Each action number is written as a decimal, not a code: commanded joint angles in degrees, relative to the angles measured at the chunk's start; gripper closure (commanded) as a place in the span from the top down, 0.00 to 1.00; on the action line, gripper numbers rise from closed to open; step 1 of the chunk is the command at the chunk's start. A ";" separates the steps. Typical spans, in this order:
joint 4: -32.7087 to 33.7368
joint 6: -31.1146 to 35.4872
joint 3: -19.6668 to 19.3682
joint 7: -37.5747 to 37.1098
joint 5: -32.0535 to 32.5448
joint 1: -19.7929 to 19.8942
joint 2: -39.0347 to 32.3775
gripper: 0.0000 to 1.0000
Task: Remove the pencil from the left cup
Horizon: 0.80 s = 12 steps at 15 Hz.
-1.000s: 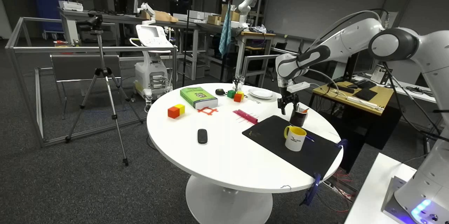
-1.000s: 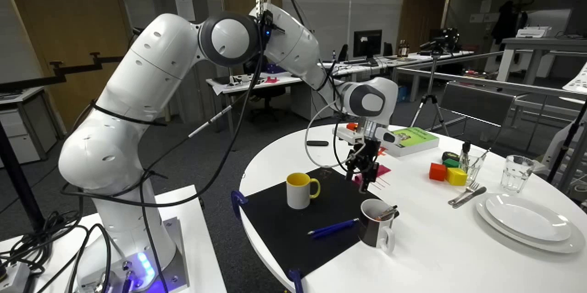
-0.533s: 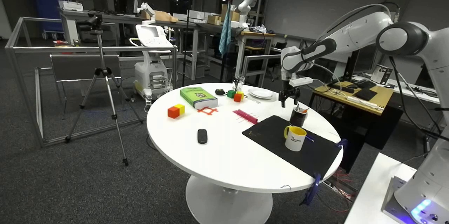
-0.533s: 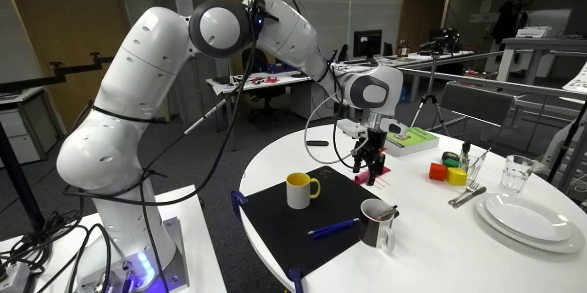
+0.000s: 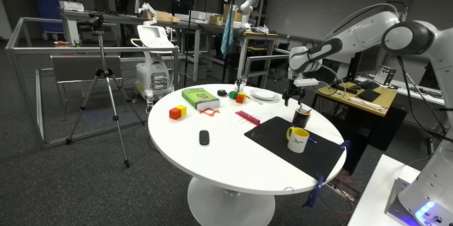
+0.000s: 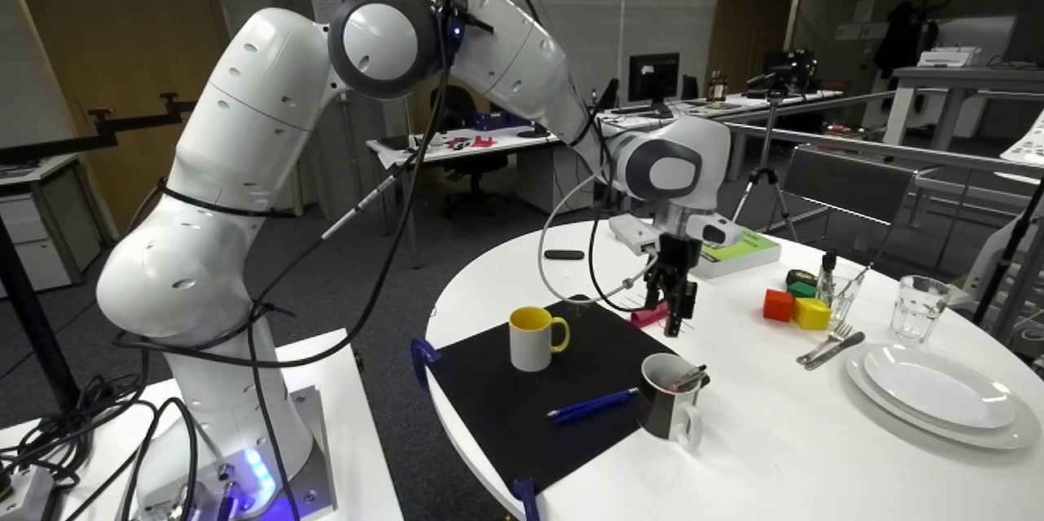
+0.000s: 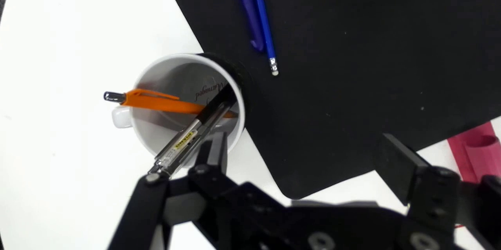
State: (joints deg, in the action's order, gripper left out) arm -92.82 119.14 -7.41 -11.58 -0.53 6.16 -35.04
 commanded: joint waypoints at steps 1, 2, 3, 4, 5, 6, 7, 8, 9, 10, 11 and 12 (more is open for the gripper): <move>-4.32 3.36 -0.25 -0.95 -1.81 0.58 3.56 1.00; -4.71 3.89 -0.42 -1.05 -1.98 0.53 3.79 1.00; -5.06 4.44 -0.54 -1.12 -1.98 0.45 4.03 1.00; -5.50 5.13 -0.64 -1.27 -1.88 0.33 4.38 1.00; -6.02 5.97 -0.69 -1.37 -1.77 0.22 4.77 1.00; -6.61 6.67 -0.69 -1.41 -1.72 0.15 5.20 1.00; -7.42 7.27 -0.58 -1.15 -1.65 0.09 5.84 1.00; -8.36 7.75 -0.29 -0.29 -1.68 0.15 6.49 1.00; -2.97 5.20 -0.59 -0.77 -1.04 0.19 1.99 1.00; -3.73 5.39 -0.57 -0.77 -1.04 0.11 2.67 1.00; -4.26 5.46 -0.56 -0.78 -1.03 0.04 3.13 1.00; -4.58 5.49 -0.54 -0.78 -1.03 -0.01 3.40 1.00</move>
State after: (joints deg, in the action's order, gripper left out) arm -97.56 124.80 -8.02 -12.37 -1.61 6.05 -31.60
